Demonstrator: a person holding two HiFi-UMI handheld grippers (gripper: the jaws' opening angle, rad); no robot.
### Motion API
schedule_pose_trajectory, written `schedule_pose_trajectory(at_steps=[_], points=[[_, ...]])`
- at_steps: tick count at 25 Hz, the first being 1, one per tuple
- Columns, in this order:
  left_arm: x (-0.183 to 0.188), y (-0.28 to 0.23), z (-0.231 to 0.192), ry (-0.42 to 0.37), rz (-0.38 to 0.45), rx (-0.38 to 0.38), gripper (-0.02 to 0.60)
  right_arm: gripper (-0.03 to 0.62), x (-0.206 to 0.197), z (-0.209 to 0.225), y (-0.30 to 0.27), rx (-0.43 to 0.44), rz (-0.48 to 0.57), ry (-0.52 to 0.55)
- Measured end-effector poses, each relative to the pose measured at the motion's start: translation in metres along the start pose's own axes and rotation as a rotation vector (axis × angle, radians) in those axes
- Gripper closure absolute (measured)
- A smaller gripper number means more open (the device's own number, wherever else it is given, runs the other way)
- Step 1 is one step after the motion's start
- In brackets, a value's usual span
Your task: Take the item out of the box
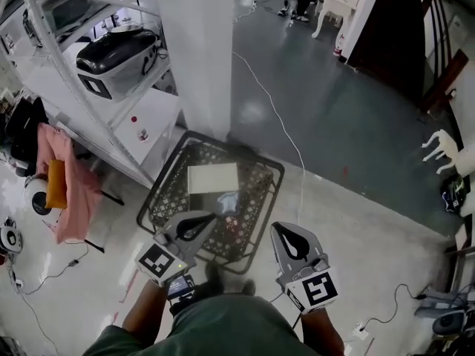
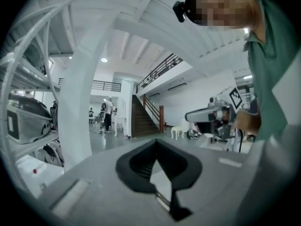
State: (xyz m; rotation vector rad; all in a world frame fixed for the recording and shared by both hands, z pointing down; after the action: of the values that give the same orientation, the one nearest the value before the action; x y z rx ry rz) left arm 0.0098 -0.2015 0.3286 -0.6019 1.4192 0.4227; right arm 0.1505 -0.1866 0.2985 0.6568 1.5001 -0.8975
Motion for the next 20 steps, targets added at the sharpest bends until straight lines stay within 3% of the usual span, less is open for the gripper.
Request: schedule_pose_trajectory(at_steps=[12, 20], points=[[-0.029, -0.038, -0.078, 0.037, -0.008, -0.125, 0.583, 0.588, 0.001, 0.018, -0.071, -0.138, -0.051, -0.025], [-0.07, -0.058, -0.099, 0.066, -0.071, -0.119, 0.583, 0.588, -0.015, 0.028, -0.092, -0.138, -0.09, -0.057]])
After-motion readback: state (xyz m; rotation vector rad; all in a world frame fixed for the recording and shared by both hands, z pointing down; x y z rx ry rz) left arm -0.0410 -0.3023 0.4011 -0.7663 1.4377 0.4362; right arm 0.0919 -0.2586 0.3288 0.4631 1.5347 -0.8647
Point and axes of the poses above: the fingertips, and each gripper's own axes: y backward along the fingers, z to its right, x out of its top, the point moved 2 cm from there along y, backward along the fingers, and after that the axes turned 13 degrees about x, right-handed, at the moved point
